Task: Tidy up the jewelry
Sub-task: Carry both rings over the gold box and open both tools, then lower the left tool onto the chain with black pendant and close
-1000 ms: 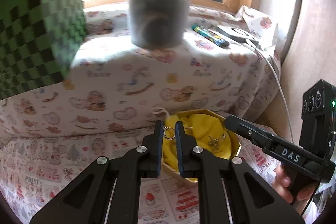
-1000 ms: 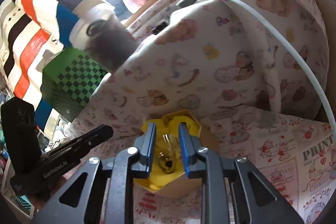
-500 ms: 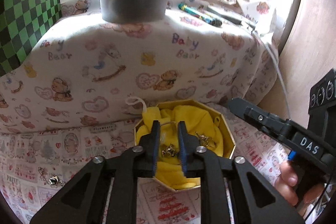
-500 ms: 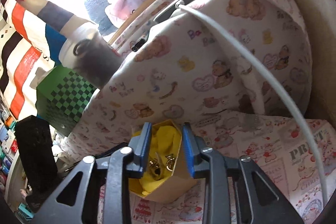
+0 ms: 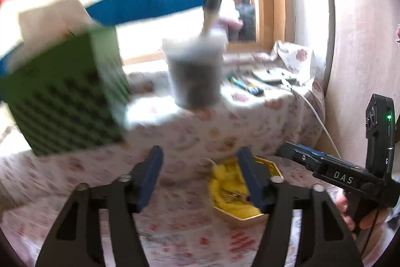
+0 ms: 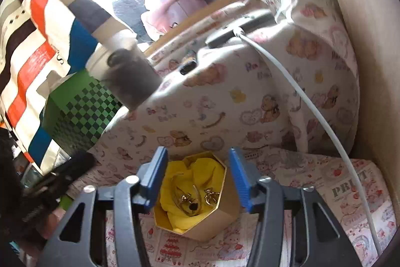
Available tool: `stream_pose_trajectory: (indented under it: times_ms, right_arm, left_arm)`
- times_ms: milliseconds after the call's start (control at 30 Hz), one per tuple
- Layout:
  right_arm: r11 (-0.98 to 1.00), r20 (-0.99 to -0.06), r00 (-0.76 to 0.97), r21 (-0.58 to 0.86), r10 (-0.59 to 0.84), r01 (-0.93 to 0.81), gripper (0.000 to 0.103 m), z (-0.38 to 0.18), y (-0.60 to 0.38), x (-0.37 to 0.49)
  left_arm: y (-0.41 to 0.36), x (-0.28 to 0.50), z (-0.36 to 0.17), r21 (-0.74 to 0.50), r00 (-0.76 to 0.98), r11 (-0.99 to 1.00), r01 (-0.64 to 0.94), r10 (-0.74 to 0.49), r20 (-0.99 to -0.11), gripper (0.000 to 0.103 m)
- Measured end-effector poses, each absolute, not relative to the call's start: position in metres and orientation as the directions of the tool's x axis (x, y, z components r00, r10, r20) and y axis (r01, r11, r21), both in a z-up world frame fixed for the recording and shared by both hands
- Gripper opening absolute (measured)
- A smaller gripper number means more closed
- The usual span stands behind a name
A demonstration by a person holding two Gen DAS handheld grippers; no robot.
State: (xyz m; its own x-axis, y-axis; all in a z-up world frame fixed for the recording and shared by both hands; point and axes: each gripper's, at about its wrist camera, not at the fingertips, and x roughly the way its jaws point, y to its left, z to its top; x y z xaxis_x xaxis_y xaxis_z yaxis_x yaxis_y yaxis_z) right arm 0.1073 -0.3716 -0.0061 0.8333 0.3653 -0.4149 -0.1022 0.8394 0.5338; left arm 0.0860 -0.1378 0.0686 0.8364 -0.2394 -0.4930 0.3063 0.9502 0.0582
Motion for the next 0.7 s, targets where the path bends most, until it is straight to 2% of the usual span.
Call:
stream_pose_trajectory:
  times_ms: [67,167,267,400,500,633,700]
  right_arm:
    - [0.855,-0.417,0.84,0.508,0.347,-0.1,0.062,-0.001,-0.365,0.102]
    - [0.859,-0.406,0.841,0.496,0.357,-0.126,0.068,0.005,-0.356,0.094]
    - [0.874,-0.397,0.849,0.465,0.349,-0.141,0.071,0.011,-0.346,0.087]
    - [0.895,-0.395,0.853,0.414,0.342,-0.167,0.077,0.015,-0.33,0.079]
    - [0.901,-0.41,0.839,0.387,0.357,-0.194,0.09,0.013,-0.312,0.077]
    - [0.943,-0.443,0.847,0.277,0.294,-0.182,0.093,0.007,-0.288,0.074]
    - [0.958,-0.442,0.858,0.227,0.262,-0.175,0.096,0.005,-0.279,0.071]
  left_arm:
    - [-0.125,0.079,0.077,0.056,0.852,0.959,0.279,-0.221,-0.474,0.069]
    - [-0.102,0.065,0.088,0.034,0.869,0.966,0.255,-0.214,-0.446,0.085]
    - [-0.084,0.052,0.093,0.039,0.892,0.974,0.224,-0.188,-0.411,0.091]
    - [-0.063,0.039,0.091,0.08,0.914,0.983,0.166,-0.123,-0.387,0.092]
    - [-0.05,0.035,0.084,0.05,0.907,0.989,0.143,-0.11,-0.407,0.092]
    - [-0.038,0.032,0.072,0.026,0.915,0.992,0.126,-0.106,-0.389,0.096]
    - [-0.034,0.037,0.064,0.037,0.905,0.993,0.117,-0.091,-0.416,0.096]
